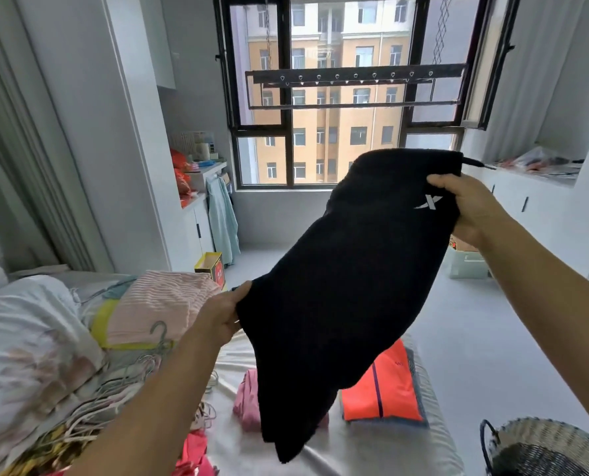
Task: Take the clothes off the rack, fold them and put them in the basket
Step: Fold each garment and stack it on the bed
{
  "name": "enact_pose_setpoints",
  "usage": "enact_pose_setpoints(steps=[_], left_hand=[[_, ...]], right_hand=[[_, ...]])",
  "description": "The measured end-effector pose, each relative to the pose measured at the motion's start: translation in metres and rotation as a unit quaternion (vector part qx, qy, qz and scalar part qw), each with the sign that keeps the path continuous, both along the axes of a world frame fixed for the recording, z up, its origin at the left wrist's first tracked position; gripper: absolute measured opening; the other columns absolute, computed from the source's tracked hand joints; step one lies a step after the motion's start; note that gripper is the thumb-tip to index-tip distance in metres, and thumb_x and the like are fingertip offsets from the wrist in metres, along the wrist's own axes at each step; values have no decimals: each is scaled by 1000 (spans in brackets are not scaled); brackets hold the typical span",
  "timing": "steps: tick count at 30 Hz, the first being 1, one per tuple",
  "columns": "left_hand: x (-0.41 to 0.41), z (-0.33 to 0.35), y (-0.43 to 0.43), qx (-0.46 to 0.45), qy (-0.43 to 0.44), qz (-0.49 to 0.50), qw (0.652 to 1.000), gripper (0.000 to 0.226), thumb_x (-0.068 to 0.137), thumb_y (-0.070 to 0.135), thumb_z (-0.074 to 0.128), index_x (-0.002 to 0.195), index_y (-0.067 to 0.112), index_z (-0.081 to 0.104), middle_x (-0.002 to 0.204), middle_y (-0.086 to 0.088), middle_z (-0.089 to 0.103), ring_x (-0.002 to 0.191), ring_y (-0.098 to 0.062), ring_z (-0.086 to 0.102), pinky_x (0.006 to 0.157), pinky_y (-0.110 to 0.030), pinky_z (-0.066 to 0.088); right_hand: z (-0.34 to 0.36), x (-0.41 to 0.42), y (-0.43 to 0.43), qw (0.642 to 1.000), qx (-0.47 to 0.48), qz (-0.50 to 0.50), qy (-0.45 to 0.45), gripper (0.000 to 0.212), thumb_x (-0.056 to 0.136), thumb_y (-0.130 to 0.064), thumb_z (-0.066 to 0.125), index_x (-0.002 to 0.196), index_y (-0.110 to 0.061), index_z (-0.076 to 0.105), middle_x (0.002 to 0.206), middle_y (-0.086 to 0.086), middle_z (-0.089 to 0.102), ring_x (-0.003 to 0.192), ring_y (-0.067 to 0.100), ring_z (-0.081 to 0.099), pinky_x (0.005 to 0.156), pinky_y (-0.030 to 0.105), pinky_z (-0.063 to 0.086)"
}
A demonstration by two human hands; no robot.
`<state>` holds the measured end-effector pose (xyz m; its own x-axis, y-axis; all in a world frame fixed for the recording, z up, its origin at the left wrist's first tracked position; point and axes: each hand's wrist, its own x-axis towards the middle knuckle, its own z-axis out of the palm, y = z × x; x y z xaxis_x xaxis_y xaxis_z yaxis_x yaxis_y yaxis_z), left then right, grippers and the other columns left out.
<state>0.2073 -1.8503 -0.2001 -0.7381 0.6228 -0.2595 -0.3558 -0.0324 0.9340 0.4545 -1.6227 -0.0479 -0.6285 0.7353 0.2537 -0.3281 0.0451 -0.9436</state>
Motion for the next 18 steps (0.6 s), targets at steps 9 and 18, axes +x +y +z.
enact_pose_setpoints(steps=[9, 18], left_hand=[[-23, 19, -16, -146, 224, -87, 960, 14, 80, -2, 67, 91, 5, 61, 88, -13, 62, 82, -24, 60, 74, -30, 51], [-89, -9, 14, -161, 314, 5, 936, 12, 90, 9, 58, 99, 2, 62, 80, -5, 57, 71, -16, 53, 55, -13, 40]], right_hand=[[-3, -30, 4, 999, 36, 27, 4, 25, 92, -4, 50, 105, -22, 59, 95, -5, 71, 86, 10, 68, 73, 26, 56], [-17, -99, 1, 999, 49, -17, -13, 24, 93, -4, 50, 106, -23, 58, 98, -8, 70, 97, 11, 66, 82, 31, 55]])
